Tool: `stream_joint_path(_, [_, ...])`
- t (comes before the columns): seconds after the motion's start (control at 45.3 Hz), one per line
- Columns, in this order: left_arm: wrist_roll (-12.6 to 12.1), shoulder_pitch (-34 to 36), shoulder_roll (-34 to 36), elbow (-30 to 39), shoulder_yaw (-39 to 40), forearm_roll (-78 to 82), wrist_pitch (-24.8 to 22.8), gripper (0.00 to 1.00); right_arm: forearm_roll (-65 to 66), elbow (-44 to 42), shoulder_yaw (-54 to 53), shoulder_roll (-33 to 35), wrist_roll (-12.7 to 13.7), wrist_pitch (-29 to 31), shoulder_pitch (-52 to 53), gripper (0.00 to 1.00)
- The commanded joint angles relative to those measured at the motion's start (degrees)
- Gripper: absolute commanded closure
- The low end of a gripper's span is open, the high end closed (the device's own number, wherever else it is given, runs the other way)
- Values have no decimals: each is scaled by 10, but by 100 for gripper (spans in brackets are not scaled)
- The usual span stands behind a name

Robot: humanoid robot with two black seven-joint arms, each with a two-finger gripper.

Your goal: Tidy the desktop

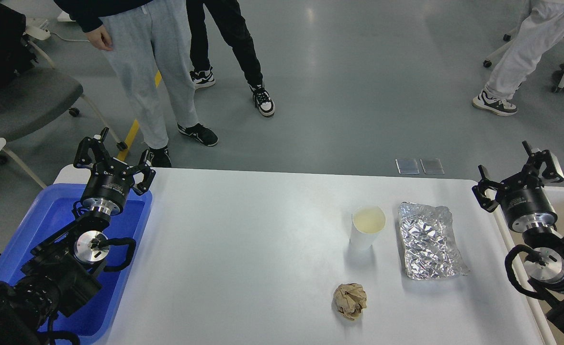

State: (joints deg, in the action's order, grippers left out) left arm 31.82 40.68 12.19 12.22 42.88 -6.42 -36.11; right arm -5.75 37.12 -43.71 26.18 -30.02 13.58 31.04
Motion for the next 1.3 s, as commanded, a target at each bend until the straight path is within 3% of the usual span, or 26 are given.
stream_joint_path(0.0, [0, 0, 0, 0, -1, 1, 1, 0, 0, 1, -1, 0, 0, 0, 1, 0])
stream_joint_path(0.397, [0, 0, -1, 0, 0, 0, 1, 0, -1, 13, -3, 2, 0, 0, 6, 0])
stream_joint_path(0.596, [1, 0, -1, 0, 0, 0, 1, 0, -1, 67, 3, 22, 9, -4, 9, 0])
stream_joint_path(0.706, [0, 0, -1, 0, 0, 0, 1, 0, -1, 125, 5, 54, 36, -24, 5, 0])
stream_joint_path(0.883, [1, 0, -1, 0, 0, 0, 1, 0, 28, 151, 24, 69, 82, -93, 20, 0])
stream_joint_path(1.214, [0, 0, -1, 0, 1, 0, 1, 0, 201, 294, 116, 173, 150, -100, 39, 0])
stream_joint_path(1.28, [0, 0, -1, 0, 1, 0, 1, 0, 217, 304, 127, 178, 177, -100, 45, 0])
